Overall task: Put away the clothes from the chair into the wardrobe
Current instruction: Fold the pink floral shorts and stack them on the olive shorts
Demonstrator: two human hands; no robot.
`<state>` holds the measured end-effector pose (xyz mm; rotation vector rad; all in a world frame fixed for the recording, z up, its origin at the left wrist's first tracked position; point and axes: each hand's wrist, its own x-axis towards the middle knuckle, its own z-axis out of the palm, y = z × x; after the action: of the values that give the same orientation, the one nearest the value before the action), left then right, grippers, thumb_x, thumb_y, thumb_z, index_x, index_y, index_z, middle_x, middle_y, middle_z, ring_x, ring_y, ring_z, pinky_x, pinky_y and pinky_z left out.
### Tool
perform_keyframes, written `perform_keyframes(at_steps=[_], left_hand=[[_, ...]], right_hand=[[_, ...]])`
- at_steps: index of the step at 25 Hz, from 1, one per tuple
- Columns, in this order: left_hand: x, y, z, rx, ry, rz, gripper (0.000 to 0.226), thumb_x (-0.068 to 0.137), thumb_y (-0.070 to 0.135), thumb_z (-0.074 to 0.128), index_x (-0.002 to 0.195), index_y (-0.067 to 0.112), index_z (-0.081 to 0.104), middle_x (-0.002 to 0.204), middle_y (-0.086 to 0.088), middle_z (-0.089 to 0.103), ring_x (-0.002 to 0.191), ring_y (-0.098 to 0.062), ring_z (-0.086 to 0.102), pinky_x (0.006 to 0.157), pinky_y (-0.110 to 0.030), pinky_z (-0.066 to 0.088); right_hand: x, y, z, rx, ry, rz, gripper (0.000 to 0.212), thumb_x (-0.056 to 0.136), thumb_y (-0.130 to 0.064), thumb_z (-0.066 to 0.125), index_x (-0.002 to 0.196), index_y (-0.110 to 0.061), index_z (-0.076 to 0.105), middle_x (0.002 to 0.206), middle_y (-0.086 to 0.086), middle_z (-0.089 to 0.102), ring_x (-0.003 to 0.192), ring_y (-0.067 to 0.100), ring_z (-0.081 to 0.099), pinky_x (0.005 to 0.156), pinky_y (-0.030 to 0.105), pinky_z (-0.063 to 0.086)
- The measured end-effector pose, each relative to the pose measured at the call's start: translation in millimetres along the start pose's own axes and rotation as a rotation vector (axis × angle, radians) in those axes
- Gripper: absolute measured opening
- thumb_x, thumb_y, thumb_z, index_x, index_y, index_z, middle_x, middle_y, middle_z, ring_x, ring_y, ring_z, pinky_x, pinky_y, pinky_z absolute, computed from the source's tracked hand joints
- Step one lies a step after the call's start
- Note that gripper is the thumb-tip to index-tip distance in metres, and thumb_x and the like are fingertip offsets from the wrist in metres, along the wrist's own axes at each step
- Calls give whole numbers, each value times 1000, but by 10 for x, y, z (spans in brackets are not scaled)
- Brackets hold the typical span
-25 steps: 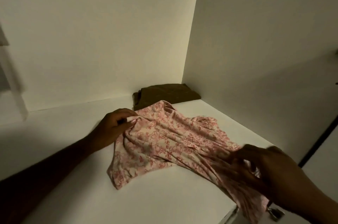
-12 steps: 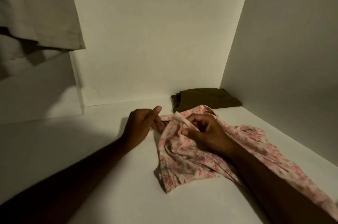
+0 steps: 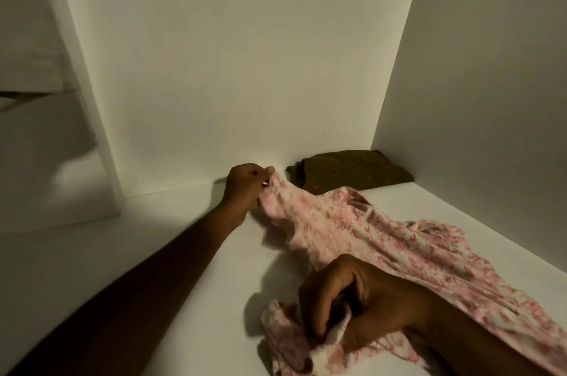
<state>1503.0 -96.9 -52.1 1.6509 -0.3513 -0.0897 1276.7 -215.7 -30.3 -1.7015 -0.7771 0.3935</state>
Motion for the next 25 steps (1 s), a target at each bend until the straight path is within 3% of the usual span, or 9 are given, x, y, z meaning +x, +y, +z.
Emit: perform_keyframes(at_steps=[2, 4, 7, 10, 13, 16, 19, 22, 25], left_hand=[[48, 78, -1, -332, 27, -57, 24, 92, 24, 60, 85, 1, 64, 77, -9, 70, 68, -19, 67, 63, -29, 55], [70, 141, -107, -541, 61, -64, 22, 94, 24, 57, 84, 5, 63, 70, -1, 70, 59, -10, 66, 52, -20, 52], [82, 158, -211, -523, 86, -33, 17, 90, 22, 62, 82, 8, 65, 73, 0, 71, 62, -10, 68, 52, -19, 51], [12, 161, -151, -489, 56, -32, 6, 83, 11, 70, 89, 11, 69, 79, -3, 73, 70, -17, 68, 57, -22, 54], [-74, 205, -74, -512, -34, -13, 22, 78, 4, 72, 99, 12, 69, 85, -6, 74, 74, -18, 70, 64, -24, 58], [-146, 221, -20, -512, -149, 38, 30, 75, 0, 73, 103, 11, 70, 90, -11, 75, 79, -22, 72, 71, -28, 58], [-215, 217, 39, -491, -231, 85, 24, 75, -2, 71, 94, 12, 72, 87, -9, 75, 81, -22, 71, 70, -27, 57], [-268, 211, 72, -459, -212, 140, 8, 75, 9, 73, 78, 16, 76, 80, -6, 75, 78, -21, 71, 70, -29, 56], [-307, 211, 112, -399, -241, 152, 12, 71, 15, 76, 82, 12, 75, 81, -6, 75, 78, -23, 72, 69, -31, 57]], right_hand=[[-43, -73, -16, 51, 3, 47, 19, 78, 12, 68, 91, 23, 60, 90, 18, 64, 84, 13, 60, 82, 28, 45], [-51, -102, 18, 70, 99, 27, 15, 81, 4, 63, 92, 15, 62, 86, 5, 67, 77, 16, 60, 76, 32, 45], [29, -97, 5, -69, 396, -44, 10, 89, 0, 60, 93, -5, 68, 85, -2, 68, 76, 19, 62, 70, 30, 50], [274, -161, -285, -304, 695, -5, 9, 88, -11, 63, 90, -7, 71, 82, 1, 71, 76, 16, 68, 67, 21, 53], [520, -136, -637, -449, 805, 24, 13, 86, -20, 69, 87, -8, 73, 82, 12, 72, 75, 29, 68, 65, 28, 54], [662, 94, -734, -404, 952, 20, 8, 88, -16, 68, 90, -14, 75, 84, 2, 74, 76, 14, 70, 66, 22, 54], [708, 305, -689, -448, 1119, -4, 10, 85, -16, 71, 93, -17, 76, 88, -5, 74, 80, 7, 69, 68, 21, 54], [697, 350, -679, -451, 1218, -14, 8, 81, -23, 75, 89, -20, 77, 85, -7, 74, 78, 11, 69, 68, 32, 58], [708, 295, -648, -448, 1280, 86, 15, 77, -40, 76, 81, -26, 72, 77, -6, 71, 69, 11, 67, 64, 34, 59]])
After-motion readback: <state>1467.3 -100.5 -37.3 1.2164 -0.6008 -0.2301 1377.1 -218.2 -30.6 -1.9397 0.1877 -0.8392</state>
